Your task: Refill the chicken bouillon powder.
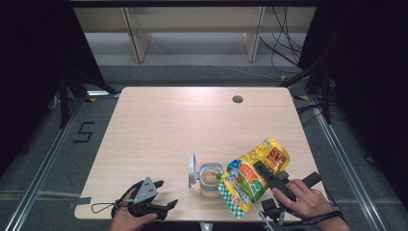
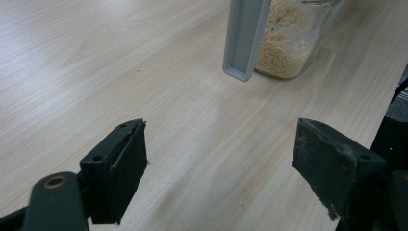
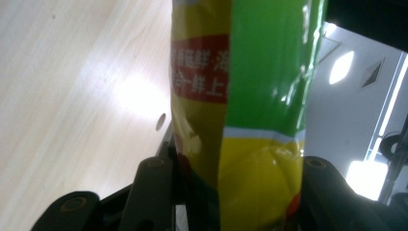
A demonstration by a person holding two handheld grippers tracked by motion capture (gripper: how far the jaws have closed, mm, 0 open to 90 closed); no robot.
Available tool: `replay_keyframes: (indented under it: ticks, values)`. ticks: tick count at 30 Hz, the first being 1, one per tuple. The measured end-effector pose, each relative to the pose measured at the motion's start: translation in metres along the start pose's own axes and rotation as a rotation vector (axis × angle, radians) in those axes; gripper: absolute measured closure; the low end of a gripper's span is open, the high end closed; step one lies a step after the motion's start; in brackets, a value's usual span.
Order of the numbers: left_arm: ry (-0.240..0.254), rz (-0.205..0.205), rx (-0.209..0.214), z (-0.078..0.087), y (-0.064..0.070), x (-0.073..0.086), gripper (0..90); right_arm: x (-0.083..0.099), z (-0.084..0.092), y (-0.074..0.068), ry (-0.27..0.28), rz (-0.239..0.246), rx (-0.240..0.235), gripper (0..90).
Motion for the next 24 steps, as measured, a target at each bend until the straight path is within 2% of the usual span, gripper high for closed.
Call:
replay_keyframes:
  ticks: [1,2,3,4,5,6,7,8,10,11,13,15,16,17,18,20,21,22,24]
  values:
    - [-0.001,-0.003,-0.006,0.0,-0.001,0.0,19.0,-0.001,0.0,-0.004,-0.002,-0.043,-0.006,64.9]
    - [0.019,0.026,0.009,-0.001,0.002,-0.001,19.0,-0.003,-0.001,-0.003,0.008,-0.047,0.005,64.9]
    - [0.011,0.018,0.004,-0.001,0.001,0.0,19.0,-0.003,-0.001,-0.006,-0.001,-0.085,0.001,65.0]
    - [0.015,-0.003,0.0,-0.001,-0.001,-0.001,19.0,-0.004,-0.002,-0.006,0.006,-0.085,-0.002,65.1]
    - [0.016,0.017,-0.001,-0.001,0.0,-0.001,19.0,-0.005,-0.003,-0.007,0.02,-0.099,0.002,65.4]
    - [0.011,0.009,0.003,0.0,0.0,-0.001,19.0,-0.005,-0.004,-0.009,0.024,-0.145,0.012,65.8]
    - [0.018,-0.003,0.008,-0.001,0.0,-0.002,19.0,-0.005,-0.005,-0.01,0.031,-0.162,-0.004,66.0]
    - [0.018,0.028,0.008,-0.001,0.002,-0.001,19.0,-0.004,-0.006,-0.01,0.043,-0.179,0.007,66.1]
    - [0.015,0.018,-0.001,-0.001,0.001,0.0,19.0,-0.005,-0.008,-0.018,0.052,-0.261,-0.011,66.3]
    - [0.016,0.015,0.0,-0.001,0.0,-0.001,19.0,-0.005,-0.01,-0.017,0.062,-0.263,-0.001,66.4]
    - [0.012,-0.007,0.003,-0.001,-0.001,-0.001,19.0,-0.005,-0.01,-0.022,0.074,-0.321,0.002,66.6]
    - [0.006,-0.004,-0.004,-0.001,-0.002,0.0,19.0,-0.004,-0.008,-0.024,0.082,-0.364,0.0,66.8]
    - [0.013,0.016,0.0,-0.001,0.0,0.0,19.0,-0.003,-0.007,-0.026,0.086,-0.379,-0.009,66.9]
    - [0.016,0.012,-0.001,-0.001,0.0,-0.001,19.0,-0.003,-0.006,-0.026,0.1,-0.409,-0.008,66.9]
    - [0.016,0.017,-0.001,-0.001,0.0,-0.001,19.0,-0.004,-0.005,-0.031,0.105,-0.495,-0.012,67.0]
    - [0.016,0.02,0.0,-0.001,0.0,-0.001,19.0,-0.003,-0.004,-0.027,0.152,-0.527,-0.005,67.1]
    - [0.015,0.008,0.0,-0.001,0.0,-0.001,19.0,-0.003,-0.004,-0.029,0.164,-0.555,-0.009,67.2]
    - [0.015,0.017,0.0,-0.001,0.001,-0.001,19.0,-0.004,-0.003,-0.03,0.175,-0.599,-0.023,67.2]
    - [0.017,0.026,0.007,-0.001,0.002,-0.001,19.0,-0.006,-0.004,-0.033,0.201,-0.645,-0.019,67.2]
Point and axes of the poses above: each handheld gripper's, and its own axes: z roughly backward along the jaws, x roughly out of its underside, y roughly to its right, the point moved 9 cm from there along -z, roughly forward along the jaws, and after that the axes turned 14 degrees about z, right-handed, at the moved point
